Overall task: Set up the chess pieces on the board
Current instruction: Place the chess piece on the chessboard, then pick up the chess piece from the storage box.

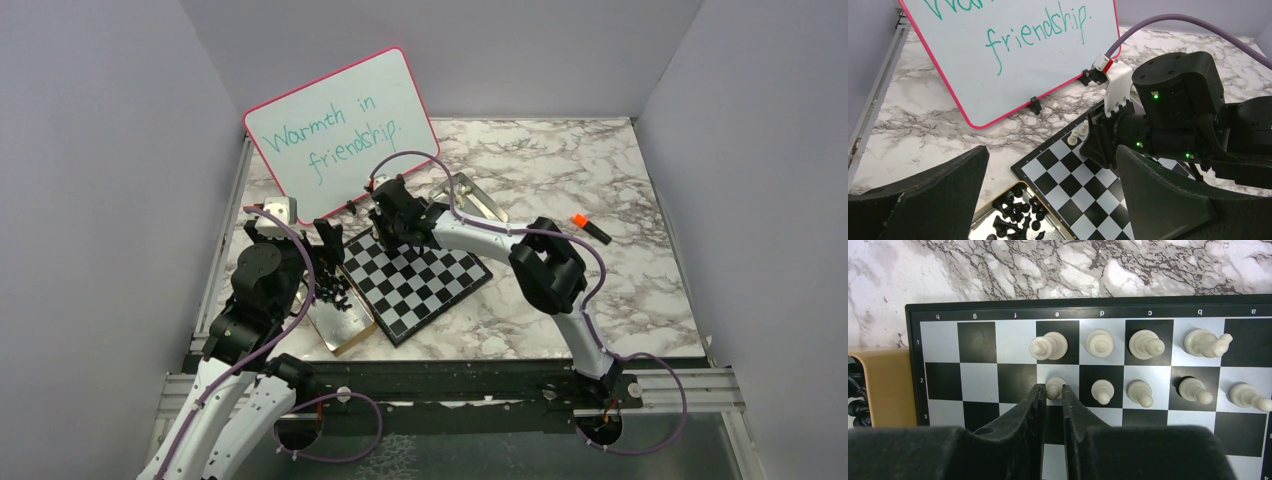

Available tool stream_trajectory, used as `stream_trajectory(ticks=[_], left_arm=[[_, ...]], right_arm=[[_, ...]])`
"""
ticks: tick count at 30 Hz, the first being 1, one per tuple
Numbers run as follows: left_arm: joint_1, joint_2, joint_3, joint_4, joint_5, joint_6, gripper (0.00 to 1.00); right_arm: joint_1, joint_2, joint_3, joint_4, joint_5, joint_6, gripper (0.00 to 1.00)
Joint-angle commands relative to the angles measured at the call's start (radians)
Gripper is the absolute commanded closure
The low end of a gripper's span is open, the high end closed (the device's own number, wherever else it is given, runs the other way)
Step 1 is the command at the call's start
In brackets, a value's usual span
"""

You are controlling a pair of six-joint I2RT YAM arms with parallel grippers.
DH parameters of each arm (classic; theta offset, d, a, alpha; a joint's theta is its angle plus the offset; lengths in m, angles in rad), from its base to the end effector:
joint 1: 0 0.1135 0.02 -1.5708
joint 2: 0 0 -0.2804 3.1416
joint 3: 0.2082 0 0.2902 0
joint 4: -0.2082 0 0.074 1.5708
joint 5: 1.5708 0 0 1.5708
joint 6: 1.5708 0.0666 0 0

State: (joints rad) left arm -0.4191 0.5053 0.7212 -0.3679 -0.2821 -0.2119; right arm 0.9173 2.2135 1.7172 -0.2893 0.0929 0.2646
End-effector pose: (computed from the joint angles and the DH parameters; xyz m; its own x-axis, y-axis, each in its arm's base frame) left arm 0.1679 -0.0545 0.3478 -0.1646 -0.1478 -0.9752 0.1073 0.9802 -0.1667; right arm 0.3487 0.4452 0.1563 -0.6113 -0.3700 -0.6995 -0.6121 0.7814 0.1216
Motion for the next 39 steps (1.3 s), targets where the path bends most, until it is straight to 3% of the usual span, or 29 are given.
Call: stream_trajectory(ticks=[1, 8, 18, 28, 39], left_arm=[[-0.002, 0.001, -0.014, 0.021, -0.019, 0.006, 0.01], [-0.003, 0.003, -0.015, 0.021, -0.019, 0.007, 0.01], [-0.003, 0.025, -0.013, 0.024, -0.003, 0.007, 0.01], [-0.003, 0.079, -0.006, 0.024, 0.049, -0.001, 0.01], [-0.003, 0.268, 0.049, -0.019, 0.137, 0.003, 0.01]], right_arm=[[0.009, 0.012, 0.029, -0.019, 0.004, 0.010, 0.77], [0.009, -0.025, 0.030, -0.016, -0.014, 0.008, 0.74], [-0.021, -0.174, -0.075, 0.046, 0.081, -0.079, 0.71], [-0.190, -0.309, -0.212, 0.090, 0.094, -0.114, 0.69], [-0.398, -0.250, -0.243, 0.142, 0.026, -0.162, 0.70]])
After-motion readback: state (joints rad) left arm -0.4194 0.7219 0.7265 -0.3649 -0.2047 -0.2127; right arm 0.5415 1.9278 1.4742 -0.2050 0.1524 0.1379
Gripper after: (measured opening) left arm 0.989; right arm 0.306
